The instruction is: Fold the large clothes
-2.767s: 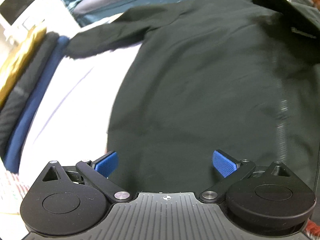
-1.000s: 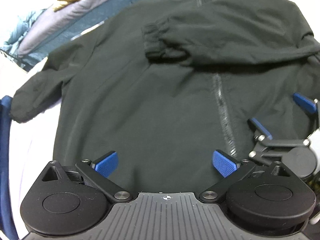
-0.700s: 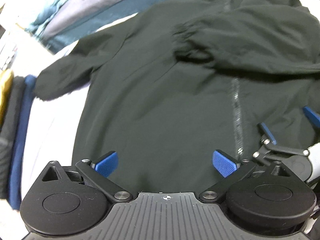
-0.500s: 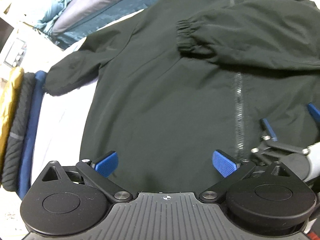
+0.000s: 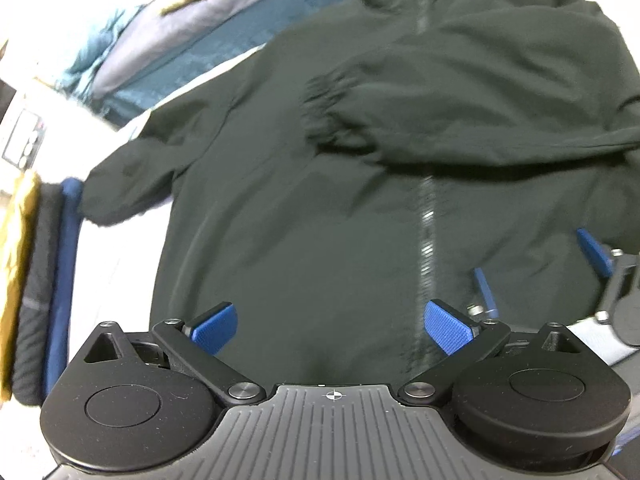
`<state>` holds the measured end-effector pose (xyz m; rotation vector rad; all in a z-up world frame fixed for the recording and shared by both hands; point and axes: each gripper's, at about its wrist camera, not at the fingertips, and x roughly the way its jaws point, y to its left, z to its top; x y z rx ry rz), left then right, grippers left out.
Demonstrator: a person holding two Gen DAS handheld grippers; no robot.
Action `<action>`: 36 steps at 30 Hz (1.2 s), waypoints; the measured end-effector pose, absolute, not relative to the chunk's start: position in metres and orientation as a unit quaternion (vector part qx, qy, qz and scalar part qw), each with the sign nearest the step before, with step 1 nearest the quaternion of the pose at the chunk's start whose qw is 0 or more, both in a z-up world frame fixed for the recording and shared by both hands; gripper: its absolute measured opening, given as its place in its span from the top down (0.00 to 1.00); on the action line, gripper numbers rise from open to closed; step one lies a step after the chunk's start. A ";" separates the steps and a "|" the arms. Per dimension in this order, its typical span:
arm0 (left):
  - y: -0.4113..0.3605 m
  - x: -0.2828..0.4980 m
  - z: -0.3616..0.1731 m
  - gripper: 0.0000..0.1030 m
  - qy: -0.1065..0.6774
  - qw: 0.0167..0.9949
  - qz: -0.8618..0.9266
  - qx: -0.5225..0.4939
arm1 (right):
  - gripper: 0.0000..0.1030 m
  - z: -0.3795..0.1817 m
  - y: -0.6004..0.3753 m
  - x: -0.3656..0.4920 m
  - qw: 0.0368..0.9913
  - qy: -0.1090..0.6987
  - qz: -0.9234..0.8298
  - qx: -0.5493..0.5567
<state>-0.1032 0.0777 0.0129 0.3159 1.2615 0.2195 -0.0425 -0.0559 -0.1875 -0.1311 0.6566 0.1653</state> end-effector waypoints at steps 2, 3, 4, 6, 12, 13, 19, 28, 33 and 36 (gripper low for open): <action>0.086 -0.102 0.011 0.00 0.592 0.785 0.121 0.138 | 0.00 -0.188 -0.055 -0.042 0.941 0.322 0.080 -0.067; 0.089 -0.102 0.011 0.00 0.592 0.784 0.128 0.134 | 0.00 -0.188 -0.055 -0.042 0.941 0.321 0.080 -0.067; 0.093 -0.102 0.011 0.00 0.592 0.784 0.132 0.131 | 0.00 -0.188 -0.055 -0.042 0.941 0.322 0.080 -0.065; 0.097 -0.103 0.011 0.00 0.592 0.783 0.137 0.132 | 0.00 -0.188 -0.054 -0.042 0.941 0.321 0.080 -0.065; 0.107 -0.102 0.006 0.00 0.594 0.780 0.149 0.128 | 0.00 -0.188 -0.055 -0.042 0.941 0.322 0.081 -0.065; 0.109 -0.101 0.001 0.00 0.598 0.776 0.151 0.129 | 0.00 -0.188 -0.054 -0.042 0.941 0.322 0.081 -0.065; 0.132 -0.115 -0.009 0.00 0.564 0.805 0.160 0.091 | 0.00 -0.188 -0.054 -0.042 0.941 0.322 0.081 -0.065; 0.162 -0.138 -0.015 0.00 0.542 0.822 0.165 0.053 | 0.00 -0.188 -0.055 -0.042 0.941 0.322 0.081 -0.065; 0.164 -0.139 -0.020 0.00 0.537 0.827 0.156 0.063 | 0.00 -0.188 -0.055 -0.042 0.941 0.322 0.081 -0.065; 0.168 -0.138 -0.019 0.00 0.538 0.827 0.153 0.053 | 0.00 -0.188 -0.054 -0.042 0.941 0.322 0.081 -0.065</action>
